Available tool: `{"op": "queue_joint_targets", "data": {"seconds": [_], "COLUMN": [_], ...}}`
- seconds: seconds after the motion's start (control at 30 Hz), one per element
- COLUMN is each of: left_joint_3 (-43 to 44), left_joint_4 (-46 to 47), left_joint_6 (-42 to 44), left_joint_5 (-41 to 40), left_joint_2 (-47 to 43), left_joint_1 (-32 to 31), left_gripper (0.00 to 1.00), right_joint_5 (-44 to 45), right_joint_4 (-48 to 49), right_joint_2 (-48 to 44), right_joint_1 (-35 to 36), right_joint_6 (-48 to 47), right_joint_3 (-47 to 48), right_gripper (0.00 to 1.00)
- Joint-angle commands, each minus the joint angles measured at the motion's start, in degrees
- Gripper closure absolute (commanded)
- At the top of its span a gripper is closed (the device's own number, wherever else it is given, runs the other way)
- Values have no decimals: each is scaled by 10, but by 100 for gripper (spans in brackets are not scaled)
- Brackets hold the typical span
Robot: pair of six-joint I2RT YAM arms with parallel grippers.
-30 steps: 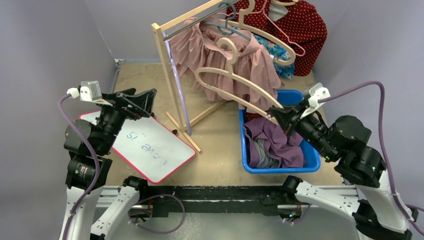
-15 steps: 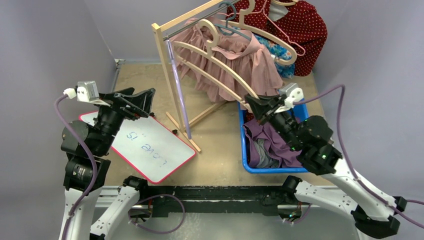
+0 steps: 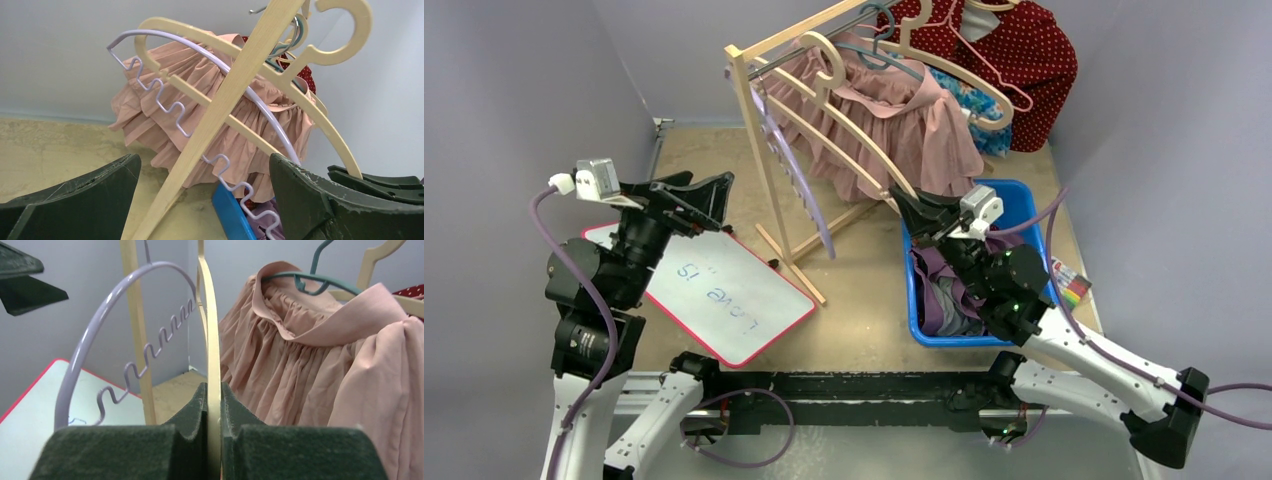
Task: Remove the skirt from the hanger
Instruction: Place the hanger at the clothesline.
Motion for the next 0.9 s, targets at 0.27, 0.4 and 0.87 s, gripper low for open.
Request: {"op": "queue_joint_targets", "data": {"seconds": [0.27, 0.4, 0.87], "left_joint_3": [15, 14, 8], "left_joint_4": [39, 42, 50], "left_joint_6": [-15, -22, -29], "left_joint_5": [7, 8, 6], "left_joint_2": [19, 20, 21], "left_joint_1": [-2, -2, -2], "left_gripper": [0, 0, 0], "right_joint_5": [-15, -11, -7], "right_joint_4": [237, 302, 444], "right_joint_2": [50, 78, 202], "right_joint_1": [-1, -1, -1], "right_joint_6": [-58, -71, -98], "right_joint_3": [-48, -67, -63], "right_gripper": [100, 100, 100]}}
